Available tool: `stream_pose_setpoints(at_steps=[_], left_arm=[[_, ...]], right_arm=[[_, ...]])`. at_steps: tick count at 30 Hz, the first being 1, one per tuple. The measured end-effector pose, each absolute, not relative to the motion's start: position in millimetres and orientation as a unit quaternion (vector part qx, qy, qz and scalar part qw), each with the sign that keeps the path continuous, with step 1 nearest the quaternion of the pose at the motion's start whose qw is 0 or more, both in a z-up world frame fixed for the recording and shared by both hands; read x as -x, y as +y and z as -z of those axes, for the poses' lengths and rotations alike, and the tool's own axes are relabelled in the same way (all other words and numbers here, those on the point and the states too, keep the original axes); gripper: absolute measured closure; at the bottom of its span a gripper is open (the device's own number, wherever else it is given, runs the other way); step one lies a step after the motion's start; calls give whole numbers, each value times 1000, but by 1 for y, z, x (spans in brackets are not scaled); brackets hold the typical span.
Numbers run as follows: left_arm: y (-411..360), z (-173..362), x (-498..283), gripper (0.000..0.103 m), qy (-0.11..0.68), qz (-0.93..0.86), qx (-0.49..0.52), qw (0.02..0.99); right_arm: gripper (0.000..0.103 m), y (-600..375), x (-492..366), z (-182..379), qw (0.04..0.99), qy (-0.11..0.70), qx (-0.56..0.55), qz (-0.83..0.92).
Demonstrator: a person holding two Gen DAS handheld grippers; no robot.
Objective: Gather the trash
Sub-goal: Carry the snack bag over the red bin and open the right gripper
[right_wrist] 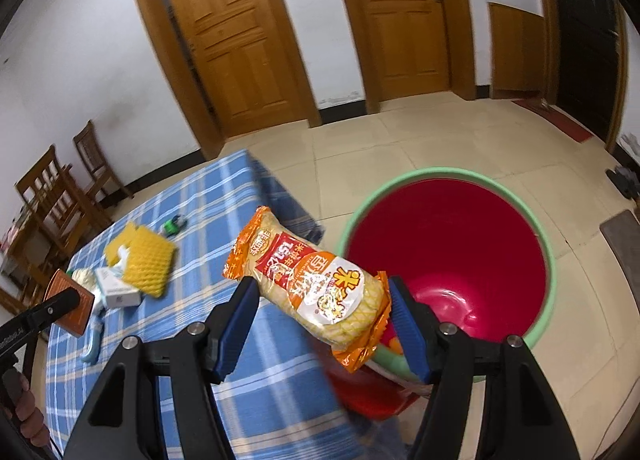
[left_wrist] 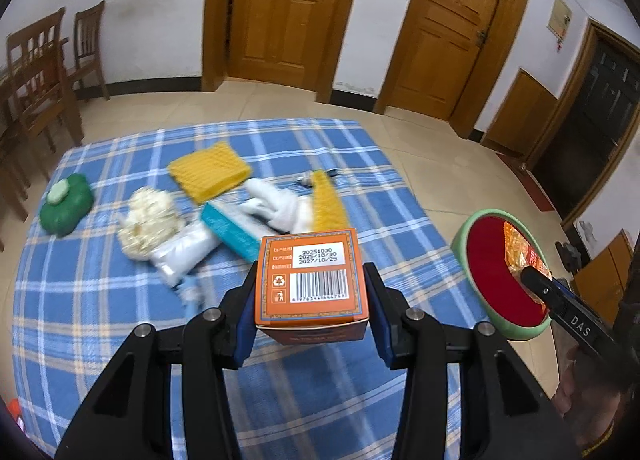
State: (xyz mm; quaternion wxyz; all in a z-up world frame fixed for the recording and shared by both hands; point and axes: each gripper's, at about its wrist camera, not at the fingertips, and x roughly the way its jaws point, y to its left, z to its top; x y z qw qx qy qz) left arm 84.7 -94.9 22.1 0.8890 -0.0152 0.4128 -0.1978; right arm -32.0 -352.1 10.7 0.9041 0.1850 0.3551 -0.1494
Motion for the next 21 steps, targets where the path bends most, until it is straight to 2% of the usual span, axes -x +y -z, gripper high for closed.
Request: stream_pose_setpoints(at_steps=[21], left_arm=[[-217,-23,-90,55,404,289,-60,866]], right_arm=[[35,-441,57,19,863,366,-239,254]])
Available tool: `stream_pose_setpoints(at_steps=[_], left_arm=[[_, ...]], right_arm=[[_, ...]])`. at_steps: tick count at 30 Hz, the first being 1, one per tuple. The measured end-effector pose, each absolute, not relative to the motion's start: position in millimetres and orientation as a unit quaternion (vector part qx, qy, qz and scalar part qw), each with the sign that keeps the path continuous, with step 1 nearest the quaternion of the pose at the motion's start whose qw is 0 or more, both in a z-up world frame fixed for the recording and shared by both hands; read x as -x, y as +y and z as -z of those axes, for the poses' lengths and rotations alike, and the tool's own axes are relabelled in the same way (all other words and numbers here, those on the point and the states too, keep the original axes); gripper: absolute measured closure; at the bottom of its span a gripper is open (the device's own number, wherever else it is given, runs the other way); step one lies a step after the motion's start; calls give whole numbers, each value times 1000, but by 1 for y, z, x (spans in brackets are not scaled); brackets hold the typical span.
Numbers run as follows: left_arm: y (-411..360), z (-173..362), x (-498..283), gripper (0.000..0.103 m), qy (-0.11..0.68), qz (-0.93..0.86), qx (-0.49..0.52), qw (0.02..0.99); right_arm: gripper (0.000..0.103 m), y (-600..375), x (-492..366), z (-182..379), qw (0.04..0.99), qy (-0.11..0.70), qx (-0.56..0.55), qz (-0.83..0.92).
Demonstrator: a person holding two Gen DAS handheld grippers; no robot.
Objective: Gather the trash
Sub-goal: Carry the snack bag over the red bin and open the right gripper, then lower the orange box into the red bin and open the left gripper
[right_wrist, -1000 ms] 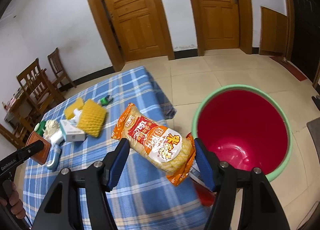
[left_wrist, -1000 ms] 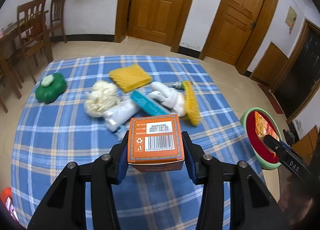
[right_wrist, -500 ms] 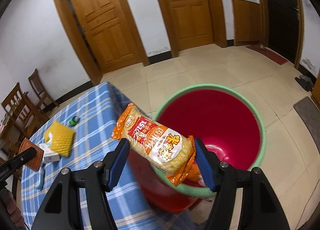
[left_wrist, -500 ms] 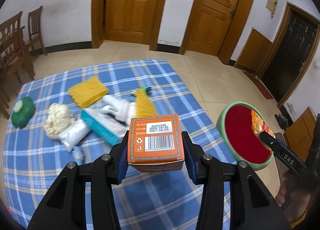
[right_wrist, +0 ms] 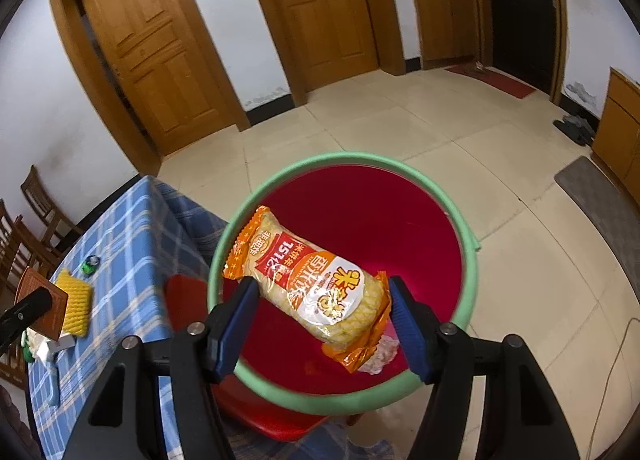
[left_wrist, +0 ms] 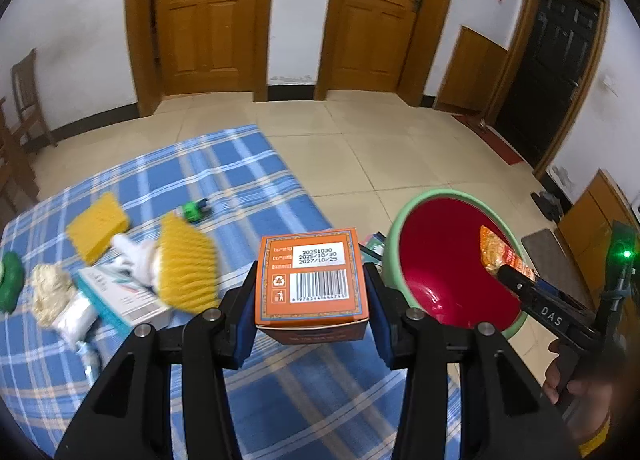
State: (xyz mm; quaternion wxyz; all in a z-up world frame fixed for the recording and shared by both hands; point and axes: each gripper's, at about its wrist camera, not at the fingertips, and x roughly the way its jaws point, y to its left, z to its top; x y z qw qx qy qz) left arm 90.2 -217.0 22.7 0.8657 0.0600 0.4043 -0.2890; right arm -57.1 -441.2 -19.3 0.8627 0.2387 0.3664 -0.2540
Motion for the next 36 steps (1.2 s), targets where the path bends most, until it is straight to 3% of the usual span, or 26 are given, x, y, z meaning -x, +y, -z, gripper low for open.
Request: stream_pose_setpoints(at_steps=[36], left_arm=[[-353,29,-95,55,424,371,-157,811]], right_arm=[[29,-477,74,32,845,362,-259,298]])
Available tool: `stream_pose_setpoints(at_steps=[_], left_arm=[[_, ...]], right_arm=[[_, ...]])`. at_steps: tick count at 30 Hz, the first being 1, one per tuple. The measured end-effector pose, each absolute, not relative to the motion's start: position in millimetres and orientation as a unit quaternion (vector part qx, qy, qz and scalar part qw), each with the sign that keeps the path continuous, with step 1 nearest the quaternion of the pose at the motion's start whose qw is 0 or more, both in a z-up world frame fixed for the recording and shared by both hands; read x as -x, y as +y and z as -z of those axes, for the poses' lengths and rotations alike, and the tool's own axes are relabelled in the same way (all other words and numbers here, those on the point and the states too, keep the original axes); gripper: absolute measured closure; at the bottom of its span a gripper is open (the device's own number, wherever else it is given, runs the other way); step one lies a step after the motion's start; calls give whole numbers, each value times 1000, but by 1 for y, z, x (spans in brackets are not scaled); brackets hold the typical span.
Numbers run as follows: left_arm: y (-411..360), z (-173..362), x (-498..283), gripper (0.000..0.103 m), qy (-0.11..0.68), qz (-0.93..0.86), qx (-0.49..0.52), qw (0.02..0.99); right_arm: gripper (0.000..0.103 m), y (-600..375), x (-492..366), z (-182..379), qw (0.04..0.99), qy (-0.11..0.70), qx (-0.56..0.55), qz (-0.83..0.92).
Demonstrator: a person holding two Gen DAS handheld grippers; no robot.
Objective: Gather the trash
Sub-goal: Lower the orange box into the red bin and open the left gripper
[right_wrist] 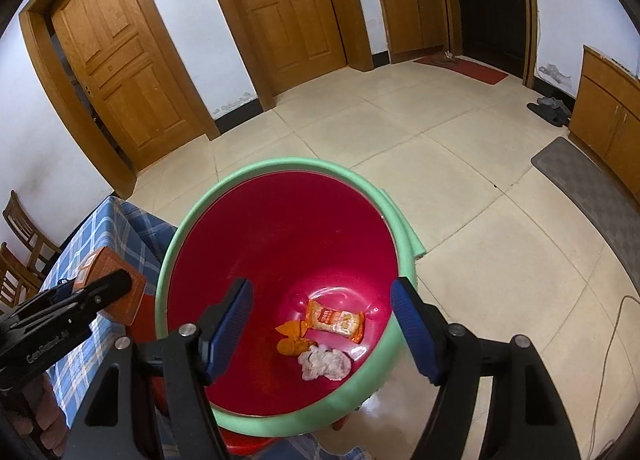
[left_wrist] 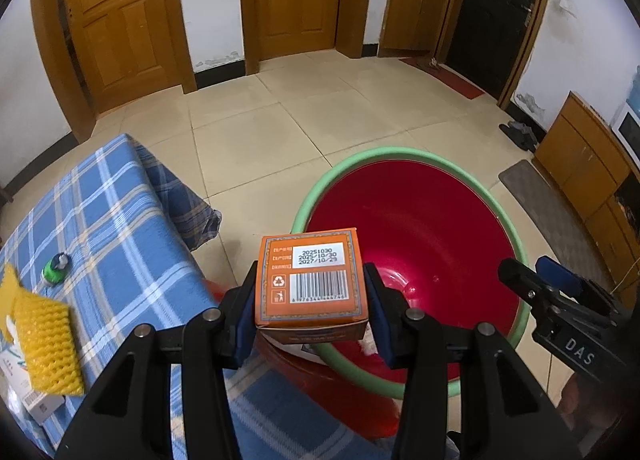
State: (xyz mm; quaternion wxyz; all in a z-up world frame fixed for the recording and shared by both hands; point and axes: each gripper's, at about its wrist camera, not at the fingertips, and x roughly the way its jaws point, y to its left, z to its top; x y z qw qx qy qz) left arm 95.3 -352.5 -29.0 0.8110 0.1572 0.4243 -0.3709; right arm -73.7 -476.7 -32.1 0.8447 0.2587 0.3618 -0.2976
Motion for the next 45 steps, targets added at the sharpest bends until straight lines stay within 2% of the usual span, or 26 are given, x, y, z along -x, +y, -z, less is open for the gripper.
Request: stream_pose_setpoints(at_steps=[6,10,26,45], left_arm=[[-366,30,-94,54,420,379,-168,808],[-370,26,-92,42,413,383,-168,809],[-349,12,-90,42,411,360,-151,824],[-276,-12,-89,40,413,300,-97,854]], right_arm=[[29,-478,75,33,844,361,-260,298],[29,-481,77,33,843,360,-262,300],[29,-472,77,22,852,351,-257,293],[29,-435,68,-6,880,337,-228,245]])
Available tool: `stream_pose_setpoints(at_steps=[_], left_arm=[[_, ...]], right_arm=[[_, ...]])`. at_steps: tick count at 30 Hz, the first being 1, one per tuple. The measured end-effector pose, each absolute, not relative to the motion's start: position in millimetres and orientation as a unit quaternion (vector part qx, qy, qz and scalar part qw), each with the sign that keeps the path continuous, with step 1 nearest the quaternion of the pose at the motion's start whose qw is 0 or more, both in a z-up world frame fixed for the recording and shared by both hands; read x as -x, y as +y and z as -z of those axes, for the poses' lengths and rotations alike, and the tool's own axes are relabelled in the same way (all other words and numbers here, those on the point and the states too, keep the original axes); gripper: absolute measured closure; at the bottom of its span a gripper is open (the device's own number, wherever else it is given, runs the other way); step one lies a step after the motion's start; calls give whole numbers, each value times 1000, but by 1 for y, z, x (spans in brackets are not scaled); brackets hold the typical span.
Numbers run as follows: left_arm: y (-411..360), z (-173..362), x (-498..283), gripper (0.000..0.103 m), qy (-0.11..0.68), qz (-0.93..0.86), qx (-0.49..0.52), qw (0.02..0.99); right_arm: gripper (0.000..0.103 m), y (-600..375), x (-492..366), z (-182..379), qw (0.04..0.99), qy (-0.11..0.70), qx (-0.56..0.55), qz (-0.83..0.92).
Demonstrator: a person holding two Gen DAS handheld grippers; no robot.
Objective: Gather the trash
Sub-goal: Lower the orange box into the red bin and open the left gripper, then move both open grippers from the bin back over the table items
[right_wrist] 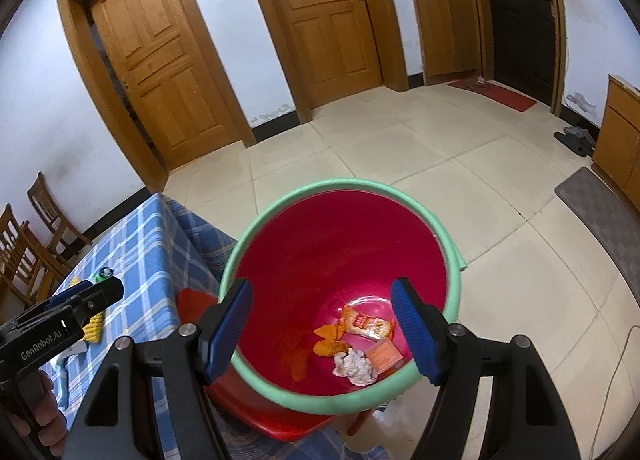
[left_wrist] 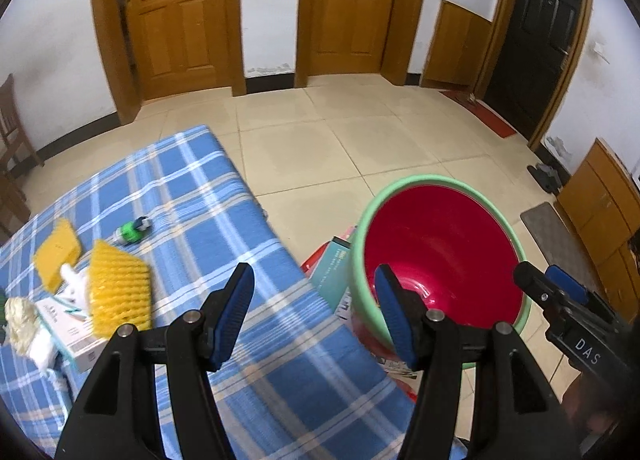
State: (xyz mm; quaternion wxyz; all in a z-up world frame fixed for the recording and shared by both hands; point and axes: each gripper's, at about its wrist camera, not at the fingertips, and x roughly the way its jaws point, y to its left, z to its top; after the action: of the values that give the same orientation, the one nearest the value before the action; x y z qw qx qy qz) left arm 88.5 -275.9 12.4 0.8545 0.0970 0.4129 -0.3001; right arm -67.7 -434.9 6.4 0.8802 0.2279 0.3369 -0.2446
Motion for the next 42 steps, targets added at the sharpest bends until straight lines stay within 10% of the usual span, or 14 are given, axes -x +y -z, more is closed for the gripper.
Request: stream_pose_setpoints(at_steps=[42], left_arm=[[-55,8,-91,38,433,96,-12,896]], right_arm=[[28,-311,30,-3,900,390,-174,86]])
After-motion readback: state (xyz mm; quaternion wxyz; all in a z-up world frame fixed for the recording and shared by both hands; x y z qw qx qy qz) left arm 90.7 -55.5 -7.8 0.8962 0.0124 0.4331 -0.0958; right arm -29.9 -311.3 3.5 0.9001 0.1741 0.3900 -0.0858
